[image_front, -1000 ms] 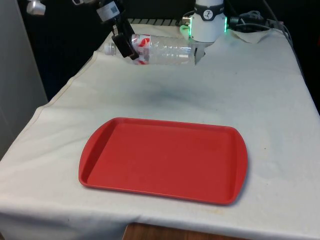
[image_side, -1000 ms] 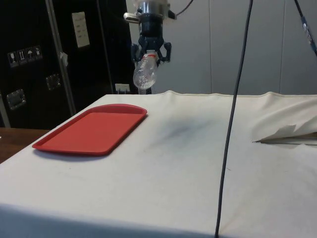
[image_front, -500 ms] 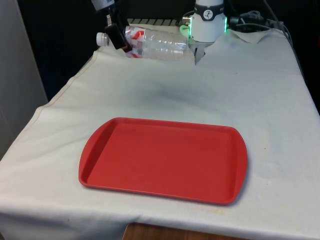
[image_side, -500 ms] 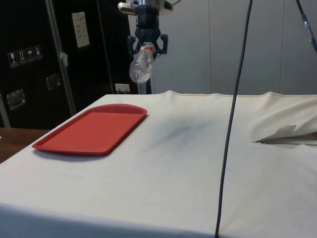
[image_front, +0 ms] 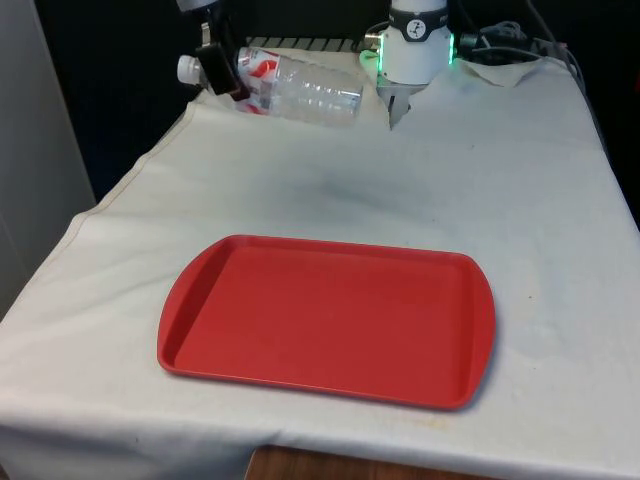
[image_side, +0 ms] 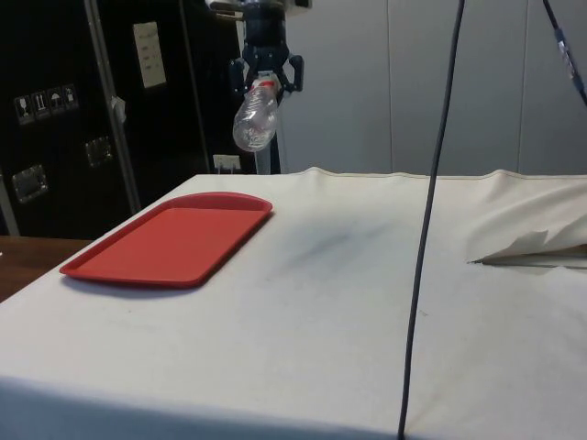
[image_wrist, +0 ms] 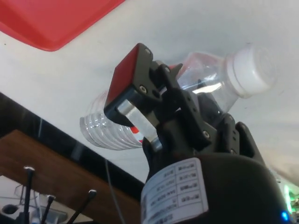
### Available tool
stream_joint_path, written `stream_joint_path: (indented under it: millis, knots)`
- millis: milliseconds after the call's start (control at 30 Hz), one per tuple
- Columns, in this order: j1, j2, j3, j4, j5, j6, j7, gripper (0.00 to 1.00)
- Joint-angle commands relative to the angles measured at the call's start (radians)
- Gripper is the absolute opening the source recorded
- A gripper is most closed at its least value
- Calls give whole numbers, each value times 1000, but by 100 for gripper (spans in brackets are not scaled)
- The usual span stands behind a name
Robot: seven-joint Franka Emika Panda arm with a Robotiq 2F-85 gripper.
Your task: Place the bottle upright on the tray.
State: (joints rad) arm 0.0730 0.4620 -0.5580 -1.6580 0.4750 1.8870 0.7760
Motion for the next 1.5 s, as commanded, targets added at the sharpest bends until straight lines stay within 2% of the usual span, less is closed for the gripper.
stream_joint_path:
  millis: [0, 100, 133, 167, 433, 467, 500, 633, 733, 767, 800, 900, 1033, 1067, 1133, 1333, 1367, 1400, 1467]
  knots:
    - [5, 6, -3, 10, -10, 6, 16, 7]
    - [7, 17, -4, 32, -27, 6, 38, 7]
    - [2, 14, 0, 28, -22, 1, 29, 7]
    - [7, 19, -3, 38, -32, 6, 44, 7]
    - [16, 34, -2, 78, -76, 6, 94, 7]
    - [11, 33, 1, 76, -73, 1, 86, 7]
    - [19, 35, -2, 80, -82, 7, 99, 7]
    - [32, 39, 5, 92, -112, 15, 128, 7]
    - [37, 40, 15, 95, -132, 26, 148, 7]
    - [30, 36, 17, 92, -127, 15, 137, 7]
    - [38, 40, 17, 95, -137, 30, 153, 7]
    - [46, 43, 27, 99, -164, 45, 177, 7]
    - [50, 48, 36, 106, -194, 60, 200, 7]
    - [45, 43, 39, 101, -190, 51, 192, 7]
    - [55, 53, 40, 112, -215, 70, 216, 7]
    - [61, 69, 47, 133, -263, 87, 255, 7]
    - [56, 66, 51, 131, -260, 79, 247, 7]
    - [62, 71, 48, 136, -269, 88, 259, 7]
    - [64, 76, 48, 142, -283, 91, 270, 7]
